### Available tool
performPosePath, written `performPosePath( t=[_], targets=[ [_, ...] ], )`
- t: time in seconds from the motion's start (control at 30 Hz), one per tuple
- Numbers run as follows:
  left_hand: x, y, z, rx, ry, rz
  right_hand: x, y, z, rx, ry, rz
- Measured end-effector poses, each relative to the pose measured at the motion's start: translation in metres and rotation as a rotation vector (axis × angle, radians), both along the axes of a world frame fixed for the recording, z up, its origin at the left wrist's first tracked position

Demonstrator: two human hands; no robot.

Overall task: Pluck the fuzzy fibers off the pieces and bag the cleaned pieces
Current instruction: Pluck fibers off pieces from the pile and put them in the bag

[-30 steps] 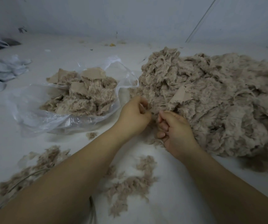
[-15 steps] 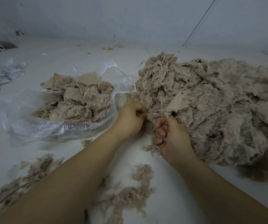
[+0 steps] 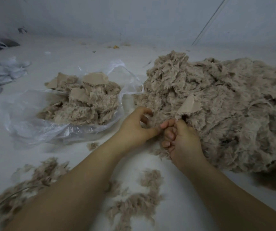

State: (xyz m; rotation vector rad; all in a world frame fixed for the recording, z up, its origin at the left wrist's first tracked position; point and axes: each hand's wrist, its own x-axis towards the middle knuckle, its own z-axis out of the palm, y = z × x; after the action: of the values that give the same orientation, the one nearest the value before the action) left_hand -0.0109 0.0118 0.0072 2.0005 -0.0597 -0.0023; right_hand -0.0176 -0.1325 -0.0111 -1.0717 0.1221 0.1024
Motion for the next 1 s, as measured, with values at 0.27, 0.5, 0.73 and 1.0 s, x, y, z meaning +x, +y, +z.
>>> performPosePath(
  t=[0.27,0.5,0.73,1.0],
  targets=[
    [-0.003,0.018,-0.018,-0.326,-0.149,0.271,0.001,0.0,-0.002,-0.027,0.009,-0.01],
    [-0.012,0.013,-0.014,-0.596,-0.092,-0.018,0.001,0.0,-0.003,-0.216,-0.074,0.11],
    [-0.013,0.01,-0.01,-0.643,-0.069,0.033,-0.001,0.0,-0.002,-0.396,-0.119,0.175],
    [-0.017,0.008,-0.013,-0.51,-0.05,-0.047,-0.003,0.001,0.001,-0.39,-0.144,0.217]
  ],
)
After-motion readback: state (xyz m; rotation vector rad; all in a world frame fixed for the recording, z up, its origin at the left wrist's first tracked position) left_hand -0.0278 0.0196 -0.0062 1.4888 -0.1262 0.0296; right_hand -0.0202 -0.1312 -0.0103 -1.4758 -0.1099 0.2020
